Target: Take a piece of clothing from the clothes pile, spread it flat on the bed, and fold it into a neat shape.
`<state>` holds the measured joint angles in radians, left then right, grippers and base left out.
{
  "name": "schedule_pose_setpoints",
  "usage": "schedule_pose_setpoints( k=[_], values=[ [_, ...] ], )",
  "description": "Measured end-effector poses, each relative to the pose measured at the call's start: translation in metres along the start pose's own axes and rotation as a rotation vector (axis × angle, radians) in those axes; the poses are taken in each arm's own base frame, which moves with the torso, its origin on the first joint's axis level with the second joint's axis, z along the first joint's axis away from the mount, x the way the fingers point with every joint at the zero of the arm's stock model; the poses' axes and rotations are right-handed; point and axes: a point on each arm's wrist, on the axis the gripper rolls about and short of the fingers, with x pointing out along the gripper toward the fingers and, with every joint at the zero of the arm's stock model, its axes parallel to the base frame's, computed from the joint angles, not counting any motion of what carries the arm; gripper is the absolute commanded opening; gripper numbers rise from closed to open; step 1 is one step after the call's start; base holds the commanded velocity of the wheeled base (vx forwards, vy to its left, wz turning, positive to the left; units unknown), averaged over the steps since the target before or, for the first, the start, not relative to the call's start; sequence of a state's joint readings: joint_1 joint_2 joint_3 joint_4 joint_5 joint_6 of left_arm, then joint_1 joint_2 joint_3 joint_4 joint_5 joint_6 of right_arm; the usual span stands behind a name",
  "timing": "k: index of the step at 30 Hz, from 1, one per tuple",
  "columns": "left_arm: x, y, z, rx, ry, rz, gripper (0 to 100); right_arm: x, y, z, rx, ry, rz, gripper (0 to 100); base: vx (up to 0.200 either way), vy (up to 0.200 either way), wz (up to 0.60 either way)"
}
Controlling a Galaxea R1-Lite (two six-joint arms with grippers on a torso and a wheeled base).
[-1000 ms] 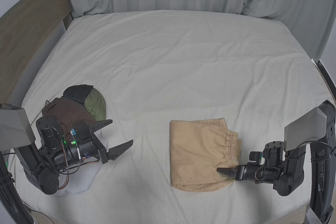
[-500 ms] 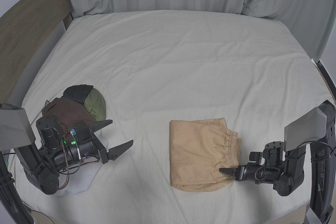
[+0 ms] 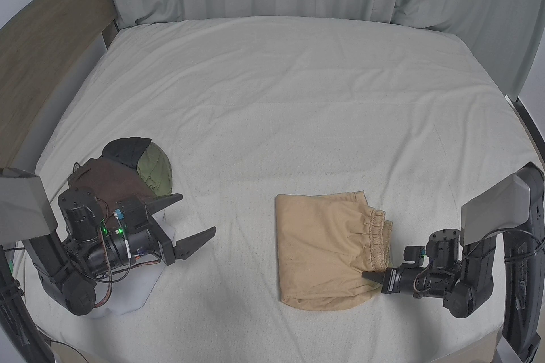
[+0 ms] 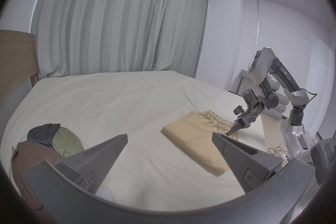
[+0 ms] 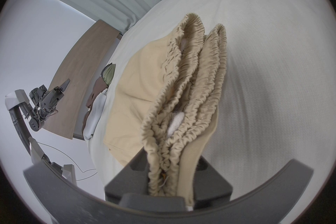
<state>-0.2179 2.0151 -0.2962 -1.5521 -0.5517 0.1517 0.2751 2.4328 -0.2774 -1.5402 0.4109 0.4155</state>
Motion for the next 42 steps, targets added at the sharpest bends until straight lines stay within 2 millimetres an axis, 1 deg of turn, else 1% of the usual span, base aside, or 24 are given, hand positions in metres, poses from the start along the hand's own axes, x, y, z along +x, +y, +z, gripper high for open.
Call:
schedule_pose_setpoints(
  k=[7,13,22,29,42],
  values=[
    [0.0,0.0,0.0,0.001,-0.001,0.0,100,-0.003,0.01,0.004,-0.016,-0.009,0.03,0,0.0,0.0,0.0],
    [0.0,0.0,0.001,0.001,-0.001,0.0,100,-0.012,0.029,0.014,-0.055,-0.049,0.083,0,0.0,0.0,0.0],
    [0.0,-0.001,0.001,0.002,-0.002,0.0,100,-0.022,0.053,0.023,-0.106,-0.087,0.149,0,0.0,0.0,0.0],
    [-0.001,-0.001,0.001,0.001,-0.001,-0.002,100,-0.027,0.061,0.027,-0.126,-0.111,0.174,0,0.0,0.0,0.0],
    [-0.002,-0.001,0.001,0.001,-0.002,0.0,100,-0.034,0.072,0.034,-0.152,-0.139,0.22,0,0.0,0.0,0.0]
  ],
)
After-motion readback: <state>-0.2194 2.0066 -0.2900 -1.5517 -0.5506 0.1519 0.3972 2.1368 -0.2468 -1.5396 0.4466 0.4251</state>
